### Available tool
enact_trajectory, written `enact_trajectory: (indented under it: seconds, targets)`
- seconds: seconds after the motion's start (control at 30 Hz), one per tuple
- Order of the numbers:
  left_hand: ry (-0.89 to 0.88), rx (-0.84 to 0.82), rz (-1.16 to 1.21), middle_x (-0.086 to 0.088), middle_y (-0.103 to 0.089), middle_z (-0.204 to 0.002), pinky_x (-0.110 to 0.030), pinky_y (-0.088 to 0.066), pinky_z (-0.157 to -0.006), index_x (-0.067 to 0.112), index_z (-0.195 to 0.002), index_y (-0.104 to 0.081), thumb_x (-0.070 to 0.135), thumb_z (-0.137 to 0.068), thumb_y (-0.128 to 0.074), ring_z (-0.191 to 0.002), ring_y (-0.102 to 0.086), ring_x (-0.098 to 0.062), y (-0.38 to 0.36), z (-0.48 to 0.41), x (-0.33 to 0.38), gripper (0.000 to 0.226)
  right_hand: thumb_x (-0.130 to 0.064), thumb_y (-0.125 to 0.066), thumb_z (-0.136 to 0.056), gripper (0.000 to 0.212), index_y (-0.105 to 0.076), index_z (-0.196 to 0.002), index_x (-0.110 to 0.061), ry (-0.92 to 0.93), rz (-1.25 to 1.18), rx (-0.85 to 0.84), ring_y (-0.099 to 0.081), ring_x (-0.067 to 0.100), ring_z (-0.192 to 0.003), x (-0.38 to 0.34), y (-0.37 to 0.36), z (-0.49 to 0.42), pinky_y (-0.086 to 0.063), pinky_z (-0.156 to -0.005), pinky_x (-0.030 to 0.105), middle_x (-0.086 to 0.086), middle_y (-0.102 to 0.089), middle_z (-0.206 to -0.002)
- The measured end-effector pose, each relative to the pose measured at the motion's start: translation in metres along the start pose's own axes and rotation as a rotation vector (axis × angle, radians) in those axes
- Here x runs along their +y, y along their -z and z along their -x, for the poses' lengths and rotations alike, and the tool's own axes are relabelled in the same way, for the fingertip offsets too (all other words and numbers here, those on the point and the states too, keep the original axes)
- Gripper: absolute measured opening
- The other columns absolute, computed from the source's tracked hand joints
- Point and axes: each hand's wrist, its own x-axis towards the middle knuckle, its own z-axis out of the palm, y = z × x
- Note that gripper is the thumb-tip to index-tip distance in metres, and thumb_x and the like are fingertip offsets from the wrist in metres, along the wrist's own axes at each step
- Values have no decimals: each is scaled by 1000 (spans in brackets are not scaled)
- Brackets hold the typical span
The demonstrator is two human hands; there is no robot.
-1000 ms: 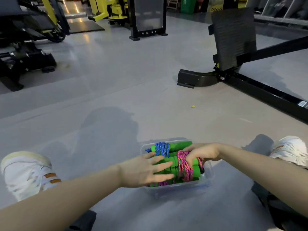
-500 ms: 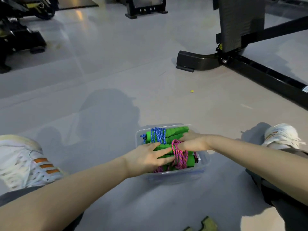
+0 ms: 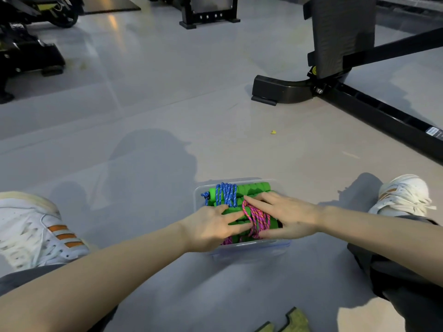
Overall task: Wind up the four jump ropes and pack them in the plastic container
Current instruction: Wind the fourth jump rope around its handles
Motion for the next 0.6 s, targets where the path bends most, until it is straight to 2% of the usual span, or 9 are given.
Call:
enact_trajectory:
  seconds: [0.1,0.17,0.27,0.4,0.5,0.6]
  targets:
    - [-8,22,-43,-10,-65,-116,-31,-52,-42,17,-126,-55,5,-58,-81,-71,-64,-33,-1,-1,3,75,-78,-44,-67,107,-5,-150,-23,-29,11,-40,-33,16,-129,0,0,0,-36,-107,33,1,-34,-137]
    - [11,25,-50,-10,-65,-117,-32,-52,-43,16,-129,-47,2,-59,-79,-71,-63,-33,-3,0,5,78,-76,-51,-64,108,-13,-149,-21,-41,20,-42,-37,18,-125,0,3,-6,-37,-106,33,2,-39,-131]
    - [42,15,-48,-12,-63,-116,-34,-53,-45,14,-130,-37,-1,-61,-74,-73,-62,-34,-6,1,6,79,-64,-70,-64,97,-33,-142,-19,-47,-39,-20,-43,19,-115,-2,8,-16,-39,-102,31,2,-46,-119]
    - [70,23,-56,-16,-63,-110,-34,-52,-45,15,-127,-38,-1,-58,-74,-70,-61,-32,-4,-1,9,79,-60,-78,-55,85,-53,-125,-20,-65,-111,15,-39,14,-109,-3,11,-21,-40,-98,27,-2,-42,-110]
    - [136,52,-37,-17,-64,-100,-33,-52,-46,15,-124,-40,0,-56,-74,-66,-60,-31,-6,-2,10,77,-59,-78,-56,72,-59,-113,-20,-108,-108,3,-45,15,-98,-3,9,-21,-45,-88,31,-2,-43,-100]
    - [176,59,-15,-14,-65,-95,-33,-52,-47,16,-121,-43,6,-60,-74,-66,-58,-29,-7,-3,9,69,-58,-79,-56,70,-60,-111,-19,-143,-156,-27,-51,18,-95,-2,9,-20,-47,-86,34,-1,-49,-100]
